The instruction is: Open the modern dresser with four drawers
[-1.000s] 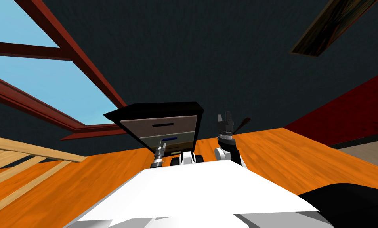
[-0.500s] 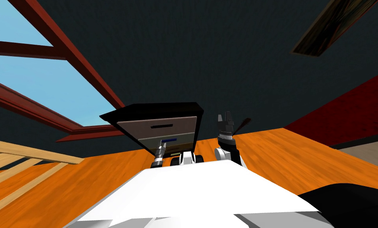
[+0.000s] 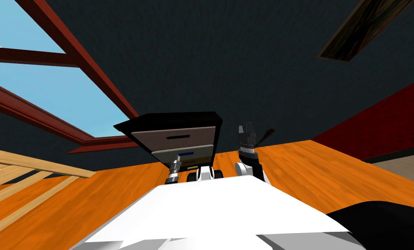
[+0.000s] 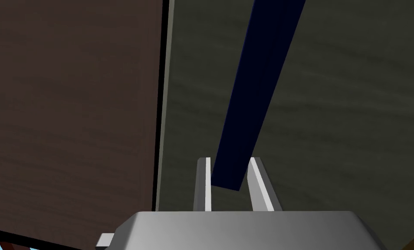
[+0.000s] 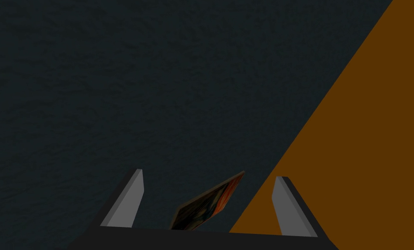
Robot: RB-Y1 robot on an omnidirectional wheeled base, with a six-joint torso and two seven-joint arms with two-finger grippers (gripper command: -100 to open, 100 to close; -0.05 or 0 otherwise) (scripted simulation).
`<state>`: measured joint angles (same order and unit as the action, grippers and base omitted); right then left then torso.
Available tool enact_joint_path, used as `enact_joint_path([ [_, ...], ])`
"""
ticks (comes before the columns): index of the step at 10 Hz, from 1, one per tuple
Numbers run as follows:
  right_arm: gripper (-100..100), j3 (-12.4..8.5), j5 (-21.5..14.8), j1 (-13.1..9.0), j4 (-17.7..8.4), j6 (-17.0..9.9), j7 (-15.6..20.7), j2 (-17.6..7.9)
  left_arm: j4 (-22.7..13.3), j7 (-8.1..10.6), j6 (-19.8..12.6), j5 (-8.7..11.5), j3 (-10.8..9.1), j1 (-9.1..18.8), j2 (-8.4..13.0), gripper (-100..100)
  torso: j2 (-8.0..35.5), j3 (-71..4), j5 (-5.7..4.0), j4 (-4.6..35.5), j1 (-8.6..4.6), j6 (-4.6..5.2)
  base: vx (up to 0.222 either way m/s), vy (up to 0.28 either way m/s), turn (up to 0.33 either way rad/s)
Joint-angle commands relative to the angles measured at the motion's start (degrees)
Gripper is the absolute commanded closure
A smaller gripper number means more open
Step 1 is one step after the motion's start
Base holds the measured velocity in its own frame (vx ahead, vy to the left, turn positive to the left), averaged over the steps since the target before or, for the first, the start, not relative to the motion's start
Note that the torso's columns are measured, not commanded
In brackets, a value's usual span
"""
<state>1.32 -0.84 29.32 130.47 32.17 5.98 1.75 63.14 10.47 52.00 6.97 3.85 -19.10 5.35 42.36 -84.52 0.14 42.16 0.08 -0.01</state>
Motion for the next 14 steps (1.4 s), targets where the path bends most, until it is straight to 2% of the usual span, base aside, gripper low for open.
enact_joint_path([
  [1, 0, 0.00, 0.00, 0.00, 0.00, 0.00, 0.00, 0.00, 1.35, 0.44, -2.04, -0.02, 0.24, -0.76, 0.43, 100, 0.06, 0.08, 0.01, 0.02, -0.05, 0.02, -0.157, -0.017, 0.017],
  [2, 0, 0.00, 0.00, -0.01, 0.00, 0.00, 0.00, 0.00, 1.97, 0.59, -2.78, -0.03, 0.33, -1.00, 0.62, 100, -0.06, 0.00, -0.01, 0.02, 0.04, 0.03, -0.170, -0.009, 0.012],
  [3, 0, 0.00, 0.00, -0.01, 0.00, 0.00, 0.00, 0.00, 1.78, 0.48, -2.02, -0.03, 0.24, -0.80, 0.55, 100, -0.13, -0.06, -0.02, 0.02, 0.07, 0.02, -0.085, -0.008, 0.003],
  [7, 0, 0.00, 0.00, -0.01, 0.00, 0.00, 0.00, 0.00, 3.51, 1.07, -2.32, -0.26, 1.10, -3.24, 1.17, 100, 0.11, 0.11, 0.00, 0.04, 0.04, -0.02, -0.184, -0.022, 0.021],
  [8, 0, 0.00, 0.00, -0.01, -0.01, 0.00, 0.00, 0.00, 5.38, 1.19, -3.73, -0.01, 0.68, -3.02, 1.67, -100, -0.09, 0.00, 0.01, 0.02, -0.05, 0.05, -0.106, -0.038, 0.016],
  [14, 0, 0.00, 0.00, 0.01, 0.00, 0.00, 0.00, 0.00, 15.15, 2.65, -12.69, 1.19, -0.46, -4.16, 4.68, -100, 0.09, 0.06, -0.15, 0.18, -0.11, 0.01, -0.016, -0.033, 0.006],
])
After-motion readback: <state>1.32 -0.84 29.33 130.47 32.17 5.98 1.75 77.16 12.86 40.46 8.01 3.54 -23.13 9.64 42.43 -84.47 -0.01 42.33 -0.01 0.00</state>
